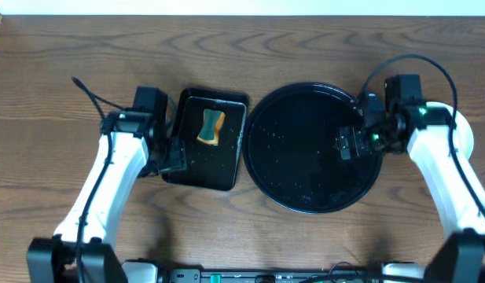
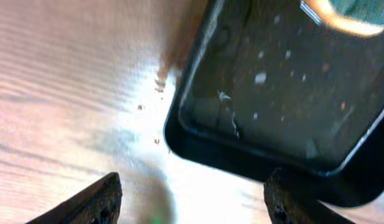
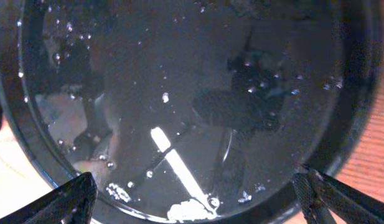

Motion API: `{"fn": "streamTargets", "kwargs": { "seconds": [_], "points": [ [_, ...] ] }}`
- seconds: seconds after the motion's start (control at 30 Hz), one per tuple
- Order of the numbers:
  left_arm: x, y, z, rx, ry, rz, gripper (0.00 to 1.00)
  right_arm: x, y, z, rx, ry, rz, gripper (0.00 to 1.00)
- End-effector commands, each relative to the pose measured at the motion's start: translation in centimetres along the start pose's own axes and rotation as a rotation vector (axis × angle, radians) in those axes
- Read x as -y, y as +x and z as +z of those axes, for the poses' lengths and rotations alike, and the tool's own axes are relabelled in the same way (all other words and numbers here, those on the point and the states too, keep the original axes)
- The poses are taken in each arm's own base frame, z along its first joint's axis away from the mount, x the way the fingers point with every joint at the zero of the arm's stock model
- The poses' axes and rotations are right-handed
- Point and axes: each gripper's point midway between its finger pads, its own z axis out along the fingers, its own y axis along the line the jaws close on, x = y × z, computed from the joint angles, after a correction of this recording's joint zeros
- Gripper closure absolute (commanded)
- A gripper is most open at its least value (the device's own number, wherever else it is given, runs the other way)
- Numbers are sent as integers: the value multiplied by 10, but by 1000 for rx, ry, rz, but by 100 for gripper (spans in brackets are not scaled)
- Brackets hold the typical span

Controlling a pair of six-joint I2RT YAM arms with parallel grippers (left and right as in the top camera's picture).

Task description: Clean dirty plates on tray and stack at the side

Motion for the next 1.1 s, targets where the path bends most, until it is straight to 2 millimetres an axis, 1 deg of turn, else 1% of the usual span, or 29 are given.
{"fn": "streamTargets", "kwargs": {
  "seconds": [0.0, 0.1, 0.27, 0.3, 0.4, 0.5, 0.57, 0.7, 1.07],
  "points": [
    [-3, 12, -10, 58, 21, -14, 26, 0, 6, -19, 104, 47, 17, 1],
    [-4, 15, -22, 183, 63, -14, 26, -4, 12, -34, 229, 63, -15, 1],
    [-5, 18, -57, 490, 156, -17, 25, -2, 24, -65, 435, 140, -52, 1],
    [-5, 19, -64, 545, 173, -21, 17, -4, 27, -70, 462, 145, -57, 1],
    [-8, 28, -84, 660, 208, -21, 17, -8, 34, -82, 523, 148, -70, 1],
    [-10, 34, -104, 755, 237, -21, 16, -11, 35, -93, 566, 152, -79, 1],
    [-11, 37, -113, 798, 250, -21, 16, -12, 35, -97, 582, 153, -82, 1],
    [-12, 39, -120, 831, 260, -21, 16, -12, 36, -98, 584, 153, -83, 1],
    [-12, 40, -118, 822, 258, -22, 16, -12, 36, -98, 583, 153, -83, 1]
  ]
}}
